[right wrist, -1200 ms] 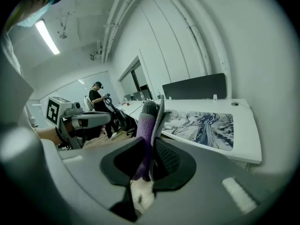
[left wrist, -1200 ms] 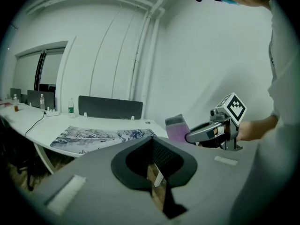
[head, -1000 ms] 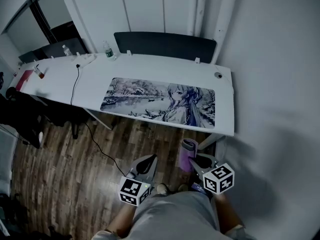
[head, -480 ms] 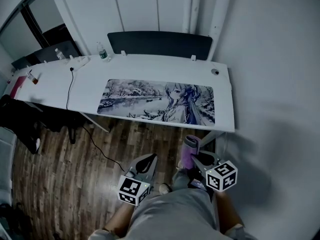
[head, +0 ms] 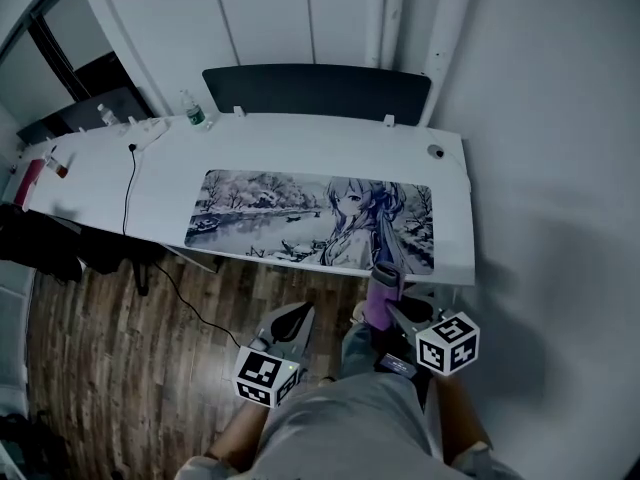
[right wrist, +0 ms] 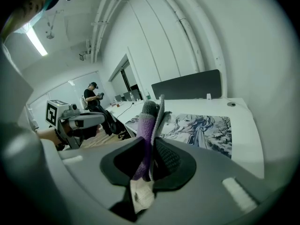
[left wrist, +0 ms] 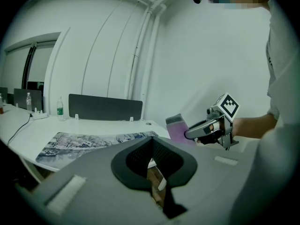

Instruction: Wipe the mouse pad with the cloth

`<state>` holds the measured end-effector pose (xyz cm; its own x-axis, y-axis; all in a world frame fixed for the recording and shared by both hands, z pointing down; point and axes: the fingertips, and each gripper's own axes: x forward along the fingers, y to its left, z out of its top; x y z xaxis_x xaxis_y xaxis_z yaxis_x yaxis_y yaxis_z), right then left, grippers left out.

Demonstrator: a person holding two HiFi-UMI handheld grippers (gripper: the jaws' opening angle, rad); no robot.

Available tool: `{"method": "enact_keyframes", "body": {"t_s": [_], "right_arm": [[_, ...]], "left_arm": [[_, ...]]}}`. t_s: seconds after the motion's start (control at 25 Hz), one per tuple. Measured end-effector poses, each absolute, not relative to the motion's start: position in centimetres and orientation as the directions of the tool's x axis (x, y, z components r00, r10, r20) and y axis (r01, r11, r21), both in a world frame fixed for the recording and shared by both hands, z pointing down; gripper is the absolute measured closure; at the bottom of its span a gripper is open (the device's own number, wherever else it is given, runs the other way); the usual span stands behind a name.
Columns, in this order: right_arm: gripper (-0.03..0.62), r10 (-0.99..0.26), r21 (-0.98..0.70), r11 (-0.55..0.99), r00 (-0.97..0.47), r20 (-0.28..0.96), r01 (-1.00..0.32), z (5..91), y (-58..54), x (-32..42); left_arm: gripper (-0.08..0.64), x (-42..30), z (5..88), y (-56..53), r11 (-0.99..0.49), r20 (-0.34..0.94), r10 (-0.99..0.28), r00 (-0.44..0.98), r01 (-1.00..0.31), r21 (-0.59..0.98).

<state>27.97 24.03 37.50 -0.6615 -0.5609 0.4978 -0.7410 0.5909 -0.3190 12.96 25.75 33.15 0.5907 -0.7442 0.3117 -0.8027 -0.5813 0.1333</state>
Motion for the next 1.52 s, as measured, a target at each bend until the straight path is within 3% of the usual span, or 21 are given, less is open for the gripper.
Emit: {"method": "enact_keyframes", "body": {"t_s": [0.4, 0.76, 1.08, 1.52], "right_arm": [[0.515, -0.504, -0.378, 0.57, -0.674, 0.54, -0.73, 38.9, 13.0, 31.1], [0.512, -0.538, -0.386, 0.478, -0.611, 0.581, -0.789, 40.2, 4.1, 35.5], [0.512, -0.457, -0.43, 0.512, -0.66, 0.597, -0.744, 41.5, 0.6, 36.6], [0.512, -0.466, -0.439, 0.435, -0.613, 0.637, -0.786, 43.8, -2.0, 41.1]], "left_arm": [[0.541, 16.1, 33.7, 13.8, -0.578, 0.337, -0.732, 0.592, -0.802, 0.152], [0.541, 18.0, 34.2, 5.9, -0.553, 0.361, -0.74, 0.567, -0.819, 0.151], [0.541, 20.7, 33.4, 1.4, -0.544, 0.365, -0.748, 0.555, -0.827, 0.141], [0.541, 22.7, 33.5, -1.1, -0.553, 0.374, -0.744, 0.554, -0.824, 0.119]]}}
